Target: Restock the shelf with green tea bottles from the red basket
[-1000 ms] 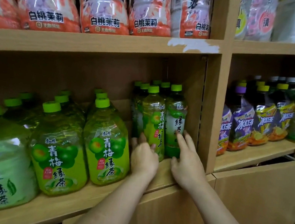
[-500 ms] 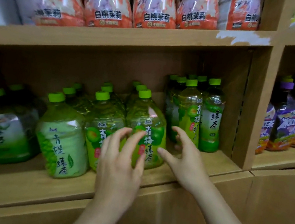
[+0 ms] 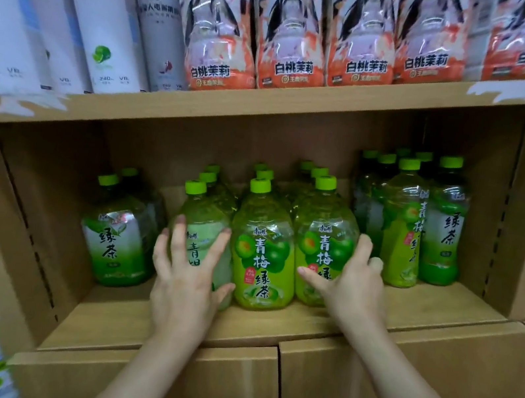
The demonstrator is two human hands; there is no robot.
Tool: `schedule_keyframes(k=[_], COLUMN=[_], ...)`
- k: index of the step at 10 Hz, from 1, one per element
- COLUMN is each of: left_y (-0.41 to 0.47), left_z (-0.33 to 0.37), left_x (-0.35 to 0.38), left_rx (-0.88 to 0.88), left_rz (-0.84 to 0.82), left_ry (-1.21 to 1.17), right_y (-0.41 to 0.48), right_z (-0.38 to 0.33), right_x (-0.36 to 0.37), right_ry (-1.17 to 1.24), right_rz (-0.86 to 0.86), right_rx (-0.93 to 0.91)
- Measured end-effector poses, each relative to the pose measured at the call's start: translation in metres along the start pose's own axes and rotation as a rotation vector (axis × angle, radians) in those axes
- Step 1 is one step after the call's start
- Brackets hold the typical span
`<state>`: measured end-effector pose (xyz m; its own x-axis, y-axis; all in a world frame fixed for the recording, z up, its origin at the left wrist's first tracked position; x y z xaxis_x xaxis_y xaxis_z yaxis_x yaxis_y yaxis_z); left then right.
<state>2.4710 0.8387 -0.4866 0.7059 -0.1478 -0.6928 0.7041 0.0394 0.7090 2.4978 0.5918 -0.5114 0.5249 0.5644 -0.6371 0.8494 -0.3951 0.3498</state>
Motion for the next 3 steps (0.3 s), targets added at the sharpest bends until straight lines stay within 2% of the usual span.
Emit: schedule_keyframes(k=[2, 3], left_y=[-0.002, -0.008], left_z=[0.001, -0.001], left_x=[-0.007, -0.021], left_rx=[0.019, 0.059], left_rz=[-0.042, 0.008], left_ry=[-0.005, -0.100], right_y=[-0.004, -0.012], right_z=[0.003, -0.002], right_x=[-0.010, -0.033], right_ry=[0.146, 0.189], right_rz=[-0.189, -0.147], right_rx=[0.021, -0.058])
Point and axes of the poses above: each hand's wrist, its own y-axis towards the middle knuckle, its own x-axis out of the palm, z = x × y, the point moved 7 cm from there along y, towards the middle knuckle, and after that the axes turned 2 degrees about -y, right-handed, at the moved point
